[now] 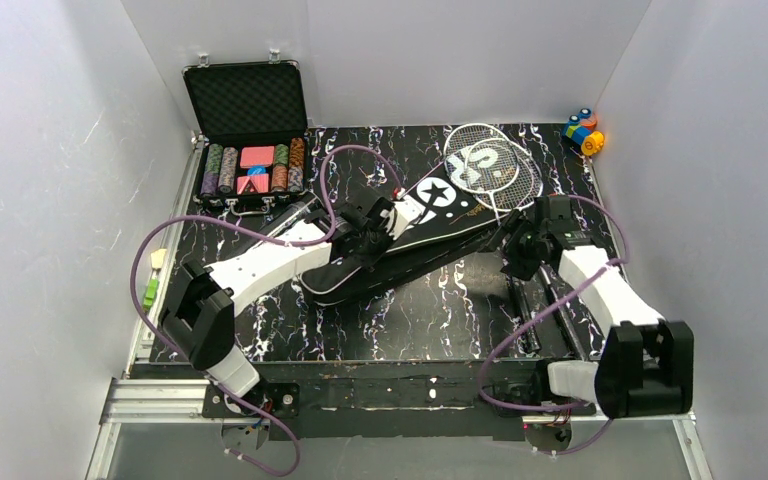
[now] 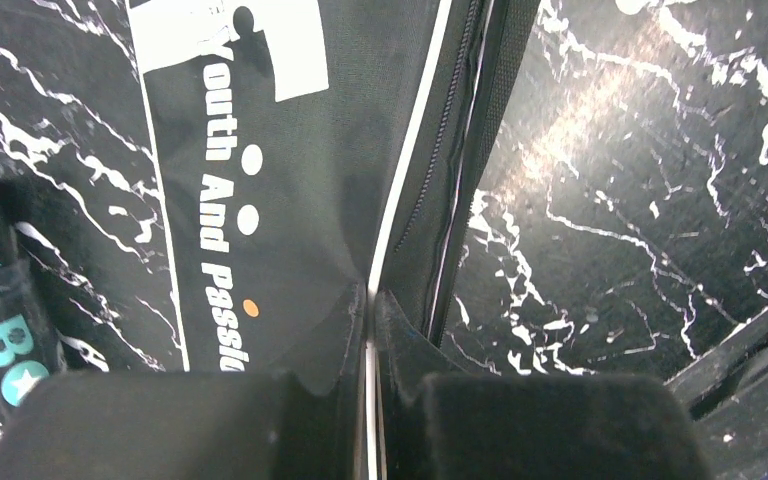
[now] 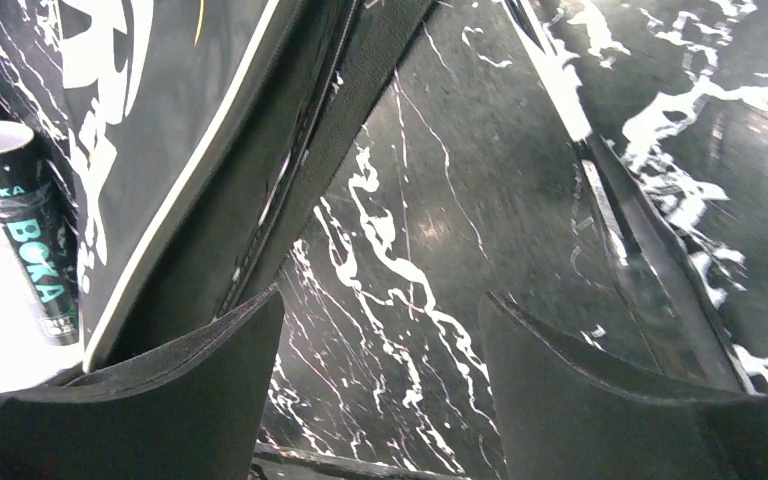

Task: Pack up the badminton gear

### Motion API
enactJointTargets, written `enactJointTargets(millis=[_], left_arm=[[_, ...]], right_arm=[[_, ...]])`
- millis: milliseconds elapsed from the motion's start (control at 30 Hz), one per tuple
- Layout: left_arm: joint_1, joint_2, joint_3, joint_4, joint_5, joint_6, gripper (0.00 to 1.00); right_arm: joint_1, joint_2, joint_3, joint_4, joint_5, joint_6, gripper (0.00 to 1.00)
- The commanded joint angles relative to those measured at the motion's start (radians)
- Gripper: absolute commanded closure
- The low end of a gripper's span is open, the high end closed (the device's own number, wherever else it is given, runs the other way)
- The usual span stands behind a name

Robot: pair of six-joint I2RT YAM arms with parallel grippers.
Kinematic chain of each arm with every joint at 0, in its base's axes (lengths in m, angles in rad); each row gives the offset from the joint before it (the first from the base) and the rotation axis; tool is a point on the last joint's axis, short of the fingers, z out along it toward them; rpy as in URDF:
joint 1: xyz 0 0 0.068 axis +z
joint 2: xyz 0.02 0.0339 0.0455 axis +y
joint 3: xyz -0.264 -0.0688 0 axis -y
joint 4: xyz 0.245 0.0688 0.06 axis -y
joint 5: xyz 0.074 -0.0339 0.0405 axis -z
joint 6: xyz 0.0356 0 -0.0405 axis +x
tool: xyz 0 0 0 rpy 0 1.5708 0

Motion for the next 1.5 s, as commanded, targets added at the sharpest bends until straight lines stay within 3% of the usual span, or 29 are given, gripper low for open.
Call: enactJointTargets(millis=[0, 233, 600, 667, 800, 900, 933, 1200, 1267, 1467], left_arm=[[0.002, -0.096, -0.033, -0.024, -0.015, -0.013, 1.00], [0.006, -0.128, -0.054, -0.033, 0.020, -0.010, 1.00], [0.005, -0.153, -0.057, -0.046, 0.052, -0.007, 1.00], [0.005, -0.159, -0.057, -0.049, 0.053, -0.007, 1.00], [0.006, -0.158, -0.058, -0.053, 0.115, -0.005, 1.00], [0.004, -0.135, -0.057, -0.045, 0.134, -0.006, 1.00], [0.003, -0.118, -0.053, -0.040, 0.138, -0.006, 0.98], [-0.021, 0.001, 0.067, 0.037, 0.171, -0.022, 0.38], [-0.039, 0.029, 0.086, 0.071, 0.159, -0.016, 0.32], [-0.079, 0.113, 0.116, 0.162, 0.131, 0.023, 0.29]], right_arm=[[0.004, 0.103, 0.060, 0.180, -0.082, 0.086, 0.20], [0.076, 0.284, 0.144, 0.297, -0.071, 0.192, 0.21], [0.134, 0.437, 0.185, 0.377, -0.041, 0.277, 0.40], [0.136, 0.447, 0.186, 0.388, -0.038, 0.286, 0.48], [0.146, 0.455, 0.187, 0.415, -0.035, 0.299, 0.75], [0.162, 0.450, 0.195, 0.414, -0.034, 0.296, 0.87], [0.167, 0.447, 0.195, 0.412, -0.032, 0.295, 0.89], [0.198, 0.410, 0.180, 0.413, -0.027, 0.302, 0.96], [0.202, 0.403, 0.180, 0.409, -0.025, 0.304, 0.98], [0.217, 0.382, 0.180, 0.401, -0.028, 0.308, 0.99]])
